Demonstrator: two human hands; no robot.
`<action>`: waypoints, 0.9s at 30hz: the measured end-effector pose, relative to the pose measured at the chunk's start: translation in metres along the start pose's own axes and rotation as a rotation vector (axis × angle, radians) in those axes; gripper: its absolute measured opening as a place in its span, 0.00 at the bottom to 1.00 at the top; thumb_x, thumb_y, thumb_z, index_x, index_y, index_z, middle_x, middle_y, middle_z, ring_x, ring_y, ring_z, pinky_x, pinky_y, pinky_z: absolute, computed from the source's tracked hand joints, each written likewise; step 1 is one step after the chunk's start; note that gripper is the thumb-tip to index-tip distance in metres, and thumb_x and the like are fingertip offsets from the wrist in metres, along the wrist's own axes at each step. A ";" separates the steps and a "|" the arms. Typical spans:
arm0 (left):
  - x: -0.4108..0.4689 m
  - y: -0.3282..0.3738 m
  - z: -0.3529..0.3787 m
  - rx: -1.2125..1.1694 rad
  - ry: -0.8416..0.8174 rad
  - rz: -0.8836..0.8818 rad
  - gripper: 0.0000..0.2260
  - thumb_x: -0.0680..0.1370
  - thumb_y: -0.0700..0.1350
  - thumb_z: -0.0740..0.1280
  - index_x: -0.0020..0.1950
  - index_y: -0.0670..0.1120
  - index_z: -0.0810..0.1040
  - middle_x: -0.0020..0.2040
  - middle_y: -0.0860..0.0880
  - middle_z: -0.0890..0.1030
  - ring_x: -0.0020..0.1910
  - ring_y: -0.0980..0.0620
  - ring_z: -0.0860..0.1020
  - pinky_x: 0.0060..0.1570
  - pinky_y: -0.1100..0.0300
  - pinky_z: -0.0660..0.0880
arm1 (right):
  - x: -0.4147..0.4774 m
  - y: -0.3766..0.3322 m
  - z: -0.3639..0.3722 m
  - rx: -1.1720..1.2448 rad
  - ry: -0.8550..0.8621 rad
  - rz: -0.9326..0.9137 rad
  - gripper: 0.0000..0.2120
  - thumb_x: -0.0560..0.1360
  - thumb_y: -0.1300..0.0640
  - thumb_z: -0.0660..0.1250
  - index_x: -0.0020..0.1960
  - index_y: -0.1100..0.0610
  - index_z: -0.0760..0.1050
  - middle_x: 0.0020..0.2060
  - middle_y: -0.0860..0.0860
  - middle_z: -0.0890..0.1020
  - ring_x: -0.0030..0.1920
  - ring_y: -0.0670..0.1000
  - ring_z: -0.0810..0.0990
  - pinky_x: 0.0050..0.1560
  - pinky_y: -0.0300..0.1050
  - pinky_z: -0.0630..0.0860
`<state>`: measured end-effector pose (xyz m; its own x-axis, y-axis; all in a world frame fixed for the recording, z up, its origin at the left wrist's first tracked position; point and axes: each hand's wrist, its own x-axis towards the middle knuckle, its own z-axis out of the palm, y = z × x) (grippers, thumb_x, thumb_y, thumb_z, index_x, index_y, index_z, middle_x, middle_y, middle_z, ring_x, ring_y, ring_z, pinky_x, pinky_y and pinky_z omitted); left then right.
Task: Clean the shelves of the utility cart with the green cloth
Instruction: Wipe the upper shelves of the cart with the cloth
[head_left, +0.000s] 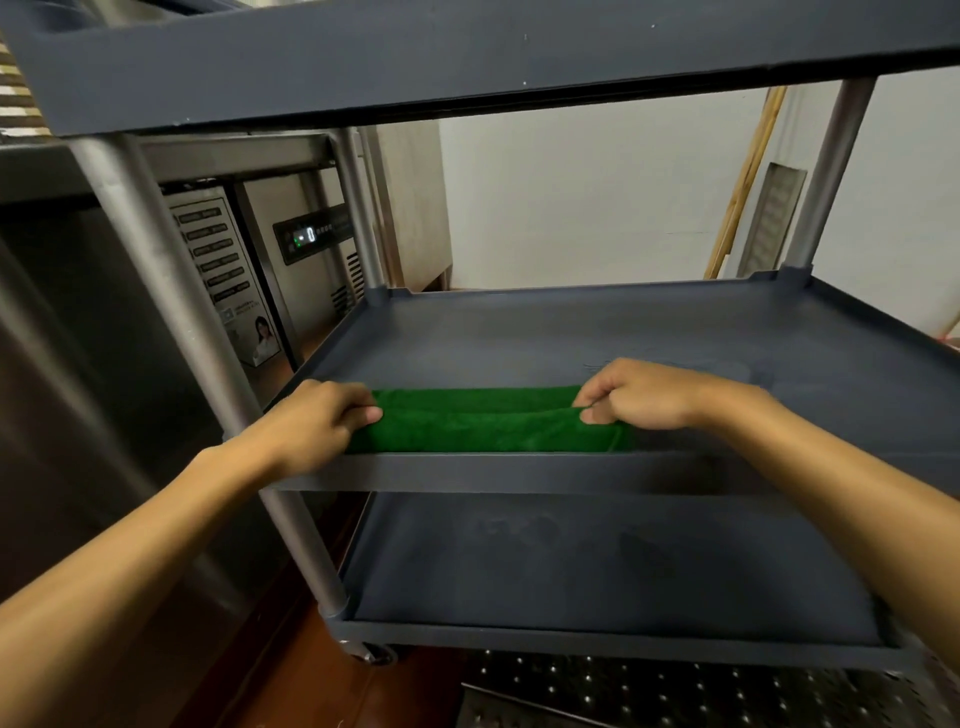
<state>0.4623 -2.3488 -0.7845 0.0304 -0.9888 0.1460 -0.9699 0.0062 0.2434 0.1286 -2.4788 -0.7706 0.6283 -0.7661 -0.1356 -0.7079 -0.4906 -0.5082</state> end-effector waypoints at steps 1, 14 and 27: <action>0.004 -0.001 -0.005 0.012 0.014 0.009 0.10 0.82 0.50 0.63 0.41 0.56 0.74 0.36 0.55 0.77 0.38 0.56 0.76 0.40 0.52 0.72 | 0.000 0.001 -0.006 0.031 0.029 -0.026 0.11 0.78 0.59 0.67 0.60 0.56 0.81 0.56 0.49 0.83 0.56 0.45 0.79 0.58 0.38 0.68; 0.129 0.072 -0.045 -0.399 0.127 -0.015 0.07 0.81 0.42 0.65 0.43 0.44 0.77 0.41 0.44 0.79 0.31 0.51 0.83 0.27 0.63 0.79 | 0.014 0.044 -0.124 0.519 0.330 0.132 0.08 0.77 0.63 0.67 0.52 0.67 0.81 0.40 0.57 0.78 0.30 0.47 0.67 0.20 0.35 0.60; 0.332 0.125 -0.023 -0.282 0.591 0.032 0.09 0.80 0.36 0.66 0.56 0.40 0.84 0.57 0.43 0.84 0.57 0.46 0.81 0.53 0.69 0.66 | 0.139 0.127 -0.207 0.360 1.016 0.114 0.10 0.78 0.61 0.66 0.57 0.61 0.81 0.56 0.59 0.83 0.55 0.58 0.82 0.58 0.52 0.80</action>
<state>0.3570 -2.6726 -0.6840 0.2079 -0.7396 0.6401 -0.8746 0.1525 0.4603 0.0591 -2.7339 -0.6777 -0.1142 -0.8666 0.4857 -0.5047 -0.3705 -0.7798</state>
